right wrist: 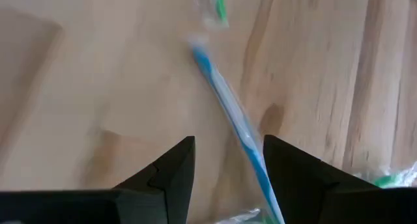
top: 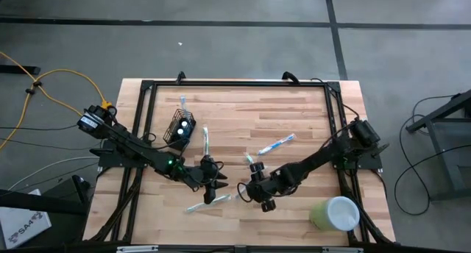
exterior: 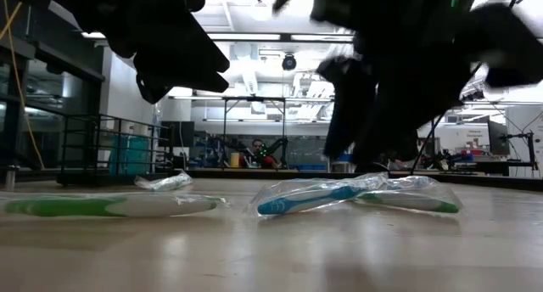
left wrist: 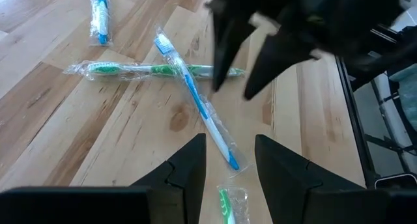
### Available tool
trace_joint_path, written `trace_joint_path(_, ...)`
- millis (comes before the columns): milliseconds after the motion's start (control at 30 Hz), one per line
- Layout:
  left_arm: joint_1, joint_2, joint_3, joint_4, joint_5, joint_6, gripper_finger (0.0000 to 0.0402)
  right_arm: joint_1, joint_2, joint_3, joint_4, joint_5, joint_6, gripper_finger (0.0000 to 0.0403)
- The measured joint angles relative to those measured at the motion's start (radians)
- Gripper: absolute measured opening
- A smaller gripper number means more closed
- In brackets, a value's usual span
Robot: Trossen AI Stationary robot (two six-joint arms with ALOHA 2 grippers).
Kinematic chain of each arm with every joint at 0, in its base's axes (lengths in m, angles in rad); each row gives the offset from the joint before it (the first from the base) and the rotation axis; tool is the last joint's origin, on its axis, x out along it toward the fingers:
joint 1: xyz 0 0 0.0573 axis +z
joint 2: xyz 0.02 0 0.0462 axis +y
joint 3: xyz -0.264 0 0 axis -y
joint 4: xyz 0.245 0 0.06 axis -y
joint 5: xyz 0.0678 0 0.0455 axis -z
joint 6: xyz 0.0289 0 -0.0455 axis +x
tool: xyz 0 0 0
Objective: Pick & Place toothbrushing station
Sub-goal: Put the bottom blue toothbrush into the black wire organizer
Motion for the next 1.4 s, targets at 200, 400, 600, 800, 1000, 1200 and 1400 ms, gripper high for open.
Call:
trace_joint_path(200, -0.006, 0.000, 0.000, -0.003, 0.000, -0.006, 0.0128, -0.020, 0.017, -0.001, 0.018, 0.018, -0.033, 0.0173)
trace_joint_path(400, -0.006, 0.000, 0.000, -0.008, 0.000, -0.007, 0.0128, -0.042, 0.028, 0.000, 0.035, -0.004, -0.039, 0.0173)
trace_joint_path(600, -0.006, 0.000, 0.000, -0.009, 0.010, -0.009, 0.0128, -0.050, 0.066, 0.000, 0.061, -0.039, -0.043, 0.0173)
trace_joint_path(800, -0.006, 0.000, 0.000, -0.005, 0.012, -0.009, 0.0128, -0.057, 0.084, -0.001, 0.069, -0.049, -0.044, 0.0173)
trace_joint_path(1000, -0.007, 0.000, 0.000, -0.004, 0.014, -0.009, 0.0128, -0.071, 0.085, -0.001, 0.069, -0.049, -0.043, 0.0173)
trace_joint_path(1200, -0.007, 0.000, 0.000, -0.007, 0.014, -0.009, 0.0128, -0.082, 0.119, 0.002, 0.095, -0.084, -0.043, 0.0173)
trace_joint_path(1400, -0.007, 0.000, 0.000, -0.007, 0.014, -0.008, 0.0128, -0.083, 0.111, 0.001, 0.096, -0.091, -0.041, 0.0173)
